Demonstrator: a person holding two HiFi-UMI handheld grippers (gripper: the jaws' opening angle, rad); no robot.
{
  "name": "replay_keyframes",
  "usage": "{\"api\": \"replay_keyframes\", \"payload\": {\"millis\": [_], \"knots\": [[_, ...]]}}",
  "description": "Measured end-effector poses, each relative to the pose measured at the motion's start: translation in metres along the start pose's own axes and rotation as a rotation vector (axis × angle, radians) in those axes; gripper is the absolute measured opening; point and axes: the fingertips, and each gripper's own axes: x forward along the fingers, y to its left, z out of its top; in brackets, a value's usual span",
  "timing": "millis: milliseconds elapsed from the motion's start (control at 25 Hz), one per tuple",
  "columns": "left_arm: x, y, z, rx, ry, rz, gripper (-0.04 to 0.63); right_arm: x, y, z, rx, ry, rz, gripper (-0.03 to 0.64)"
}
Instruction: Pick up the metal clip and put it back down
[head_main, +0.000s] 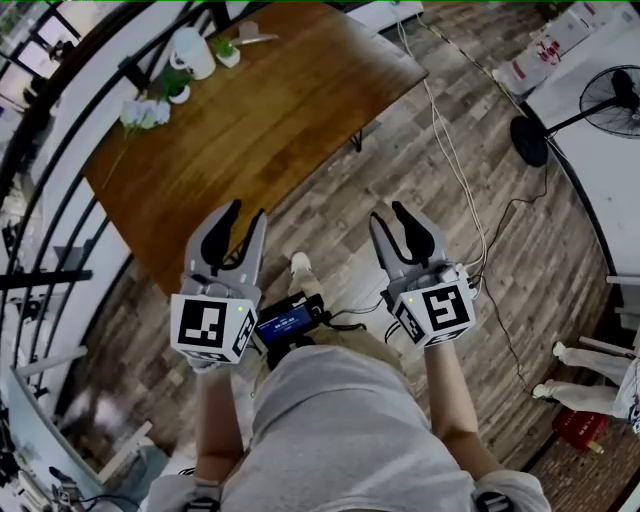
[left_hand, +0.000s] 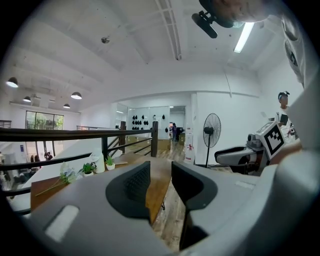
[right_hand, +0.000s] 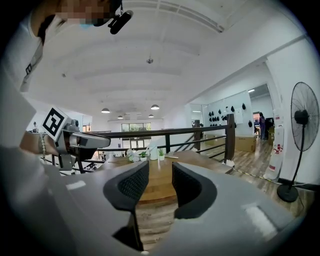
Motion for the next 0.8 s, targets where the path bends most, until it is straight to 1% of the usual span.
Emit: {"api": "replay_keyframes", "payload": {"millis": [240, 440, 520, 800], "knots": [[0.04, 0.039, 0.013, -0.004, 0.0, -0.018, 0.132, 0.052, -0.016, 0.019, -0.002, 0.011, -0.011, 0.141], [0.07, 0.066, 0.023, 0.029, 0.003, -0.021, 0.13, 0.091, -0.028, 0.022, 0.004, 0.023, -0.015, 0.141], [0.08, 0.077, 0.025, 0.032, 0.005, -0.028, 0.13, 0.104, -0.032, 0.023, 0.007, 0.026, -0.018, 0.141], [0.102, 0.097, 0.023, 0.014, 0.015, -0.046, 0.131, 0.134, -0.04, 0.031, 0.006, 0.027, -0.023, 0.141]]}}
